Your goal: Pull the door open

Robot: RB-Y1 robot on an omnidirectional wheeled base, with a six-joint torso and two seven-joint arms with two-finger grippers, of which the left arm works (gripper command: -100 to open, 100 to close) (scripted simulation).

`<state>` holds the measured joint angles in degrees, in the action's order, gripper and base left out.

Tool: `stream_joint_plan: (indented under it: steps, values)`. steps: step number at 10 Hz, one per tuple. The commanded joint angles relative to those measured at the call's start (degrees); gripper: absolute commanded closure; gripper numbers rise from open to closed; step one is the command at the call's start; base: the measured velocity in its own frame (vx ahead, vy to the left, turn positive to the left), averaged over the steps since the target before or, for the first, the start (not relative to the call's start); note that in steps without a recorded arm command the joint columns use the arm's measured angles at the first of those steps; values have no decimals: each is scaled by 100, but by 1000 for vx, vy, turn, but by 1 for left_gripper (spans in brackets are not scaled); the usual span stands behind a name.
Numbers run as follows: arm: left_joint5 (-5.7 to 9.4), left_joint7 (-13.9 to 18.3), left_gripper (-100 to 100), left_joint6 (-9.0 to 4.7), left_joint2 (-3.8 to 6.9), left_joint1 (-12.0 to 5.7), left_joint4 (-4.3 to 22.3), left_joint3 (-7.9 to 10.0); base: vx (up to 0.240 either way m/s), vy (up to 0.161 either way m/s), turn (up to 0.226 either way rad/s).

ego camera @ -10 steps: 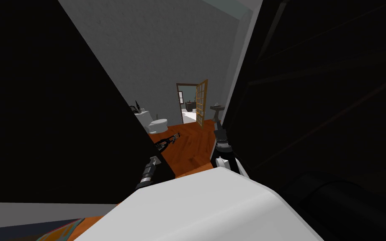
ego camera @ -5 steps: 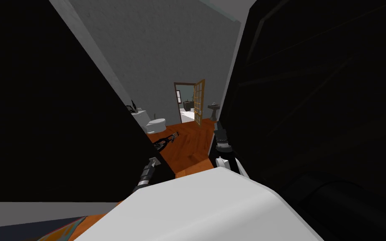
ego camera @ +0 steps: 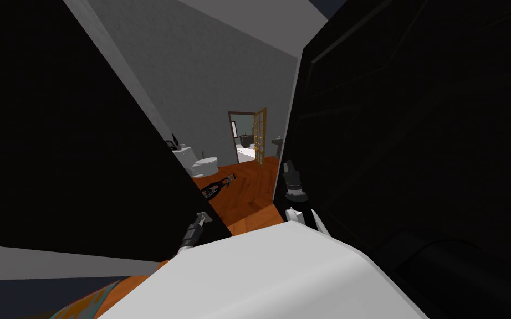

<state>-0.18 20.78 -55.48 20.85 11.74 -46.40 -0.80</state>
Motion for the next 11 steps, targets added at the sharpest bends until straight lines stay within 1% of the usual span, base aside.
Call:
stream_joint_plan:
  steps: [1,2,3,7,9,10,11]
  values:
    - [0,0,100,0,0,0,0,0,-85,18,-20]
    - [-33,68,100,-144,60,91,32,-50,-116,22,-130]
    - [-41,86,100,-189,81,114,40,-61,-171,64,-136]
    - [-113,259,100,-614,275,328,122,-163,-194,67,-137]
    - [-149,344,100,-823,370,433,162,-213,-234,59,-138]
    - [-158,367,100,-877,395,461,173,-226,-220,52,-76]
    - [-158,348,100,-781,370,467,97,-228,-94,23,-5]
